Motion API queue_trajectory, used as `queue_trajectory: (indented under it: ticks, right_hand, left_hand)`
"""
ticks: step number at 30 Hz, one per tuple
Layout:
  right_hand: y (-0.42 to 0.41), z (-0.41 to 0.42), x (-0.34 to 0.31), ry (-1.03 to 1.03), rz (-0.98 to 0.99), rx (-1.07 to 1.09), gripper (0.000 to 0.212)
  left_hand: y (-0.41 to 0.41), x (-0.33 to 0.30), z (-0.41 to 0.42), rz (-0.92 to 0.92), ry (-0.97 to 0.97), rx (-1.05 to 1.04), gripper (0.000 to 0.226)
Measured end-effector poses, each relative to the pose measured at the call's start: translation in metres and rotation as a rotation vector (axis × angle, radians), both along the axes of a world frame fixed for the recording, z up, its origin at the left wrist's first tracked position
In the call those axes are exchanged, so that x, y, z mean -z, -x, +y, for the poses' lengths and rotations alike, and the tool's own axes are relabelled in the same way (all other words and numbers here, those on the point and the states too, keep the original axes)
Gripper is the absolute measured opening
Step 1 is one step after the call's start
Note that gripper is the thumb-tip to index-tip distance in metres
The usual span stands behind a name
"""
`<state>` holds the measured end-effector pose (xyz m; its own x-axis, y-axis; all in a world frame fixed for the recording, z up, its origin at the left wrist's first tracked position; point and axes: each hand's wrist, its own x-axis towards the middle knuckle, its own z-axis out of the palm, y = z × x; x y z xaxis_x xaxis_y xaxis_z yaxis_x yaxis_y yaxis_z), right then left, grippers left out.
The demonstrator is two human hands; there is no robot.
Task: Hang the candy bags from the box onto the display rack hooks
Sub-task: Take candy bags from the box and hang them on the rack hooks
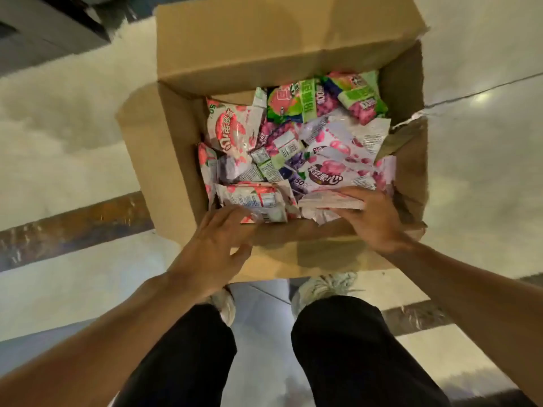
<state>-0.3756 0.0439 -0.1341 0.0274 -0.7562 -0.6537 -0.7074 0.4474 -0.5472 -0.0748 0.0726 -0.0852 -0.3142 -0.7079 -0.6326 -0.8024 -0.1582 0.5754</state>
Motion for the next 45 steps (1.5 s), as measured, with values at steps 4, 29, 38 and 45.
queue_trajectory:
  ticks: [4,29,38,45]
  right_hand:
    - [-0.005,-0.002,-0.059,-0.054,0.009,0.173,0.037]
    - [-0.091,-0.009,-0.017,-0.330,-0.157,0.099,0.059]
    - [-0.131,0.000,-0.017,-0.015,-0.149,0.251,0.029]
    - [-0.146,-0.002,-0.008,-0.290,0.049,-0.085,0.025]
  left_hand:
    - [-0.003,-0.037,0.003,0.082,-0.086,-0.108,0.056]
    - [-0.089,-0.052,-0.070,0.056,-0.331,-0.741,0.058]
    - [-0.068,-0.028,-0.070,0.164,-0.227,-0.798,0.053]
    - [-0.054,-0.036,-0.055,0.151,-0.195,-0.886,0.050]
